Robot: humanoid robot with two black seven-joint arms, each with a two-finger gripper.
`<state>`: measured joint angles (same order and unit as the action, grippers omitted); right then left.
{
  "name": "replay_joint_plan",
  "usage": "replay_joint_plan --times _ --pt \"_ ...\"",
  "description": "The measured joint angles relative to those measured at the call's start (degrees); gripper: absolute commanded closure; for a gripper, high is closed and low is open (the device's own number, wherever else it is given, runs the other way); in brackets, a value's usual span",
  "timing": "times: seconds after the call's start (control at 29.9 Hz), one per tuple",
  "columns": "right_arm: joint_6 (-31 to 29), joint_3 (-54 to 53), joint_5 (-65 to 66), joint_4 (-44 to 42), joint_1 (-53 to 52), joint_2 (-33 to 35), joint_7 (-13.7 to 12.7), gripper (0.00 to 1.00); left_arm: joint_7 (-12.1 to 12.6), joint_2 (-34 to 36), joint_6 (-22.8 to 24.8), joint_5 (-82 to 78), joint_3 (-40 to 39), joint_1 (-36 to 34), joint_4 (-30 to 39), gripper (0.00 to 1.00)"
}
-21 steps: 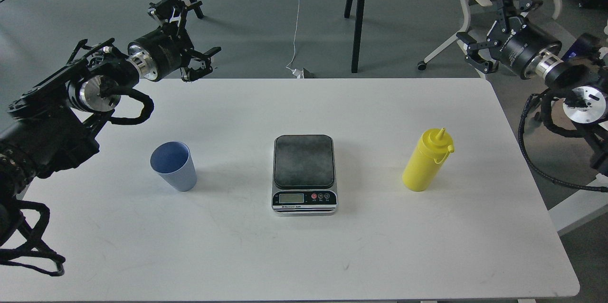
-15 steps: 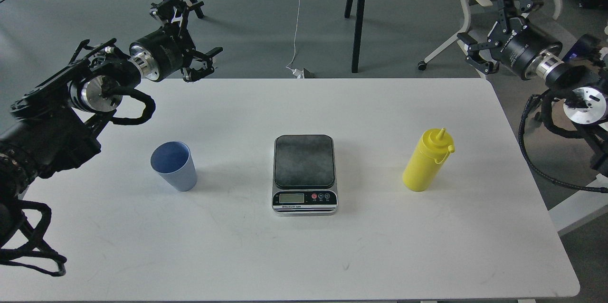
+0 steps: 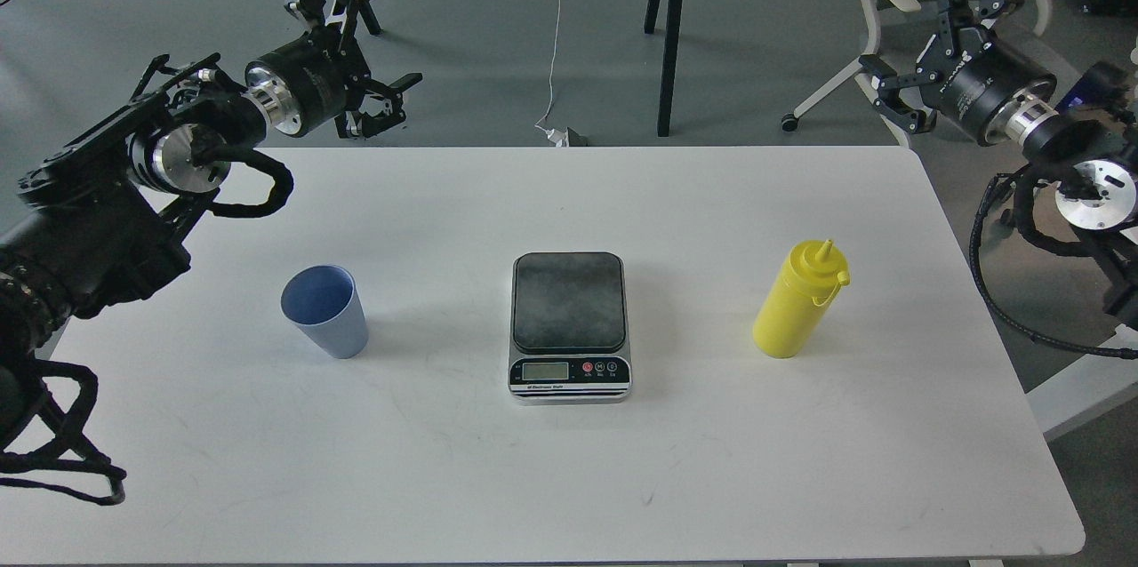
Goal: Pour seasoning into cup on scale with both arms
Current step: 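Raise the left arm and swing the left gripper toward the blue cup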
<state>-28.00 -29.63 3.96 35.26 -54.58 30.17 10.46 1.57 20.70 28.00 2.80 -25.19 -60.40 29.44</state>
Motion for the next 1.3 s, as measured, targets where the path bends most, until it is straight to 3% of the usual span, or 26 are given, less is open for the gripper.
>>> replay_joint_plan --times 0.6,0.8,1.04,1.3 --pt "0.0 0.2 0.1 -0.2 0.2 -0.9 0.0 0.01 -1.5 -2.4 0.0 -0.5 -0.1 -1.1 -6.6 0.0" --pt "0.0 0.5 0.1 -0.2 0.3 -0.9 0.0 0.01 -6.5 -0.9 0.0 -2.8 0.1 -1.8 -6.2 0.0" --pt "0.0 0.6 0.1 -0.2 0.4 -1.0 0.0 0.01 -16.6 7.2 0.0 -23.2 0.1 -5.1 -4.6 0.01" --pt "0.0 0.6 0.2 -0.2 0.6 -1.1 0.0 0.01 -18.6 15.9 0.0 -42.3 0.1 -6.0 5.3 0.01"
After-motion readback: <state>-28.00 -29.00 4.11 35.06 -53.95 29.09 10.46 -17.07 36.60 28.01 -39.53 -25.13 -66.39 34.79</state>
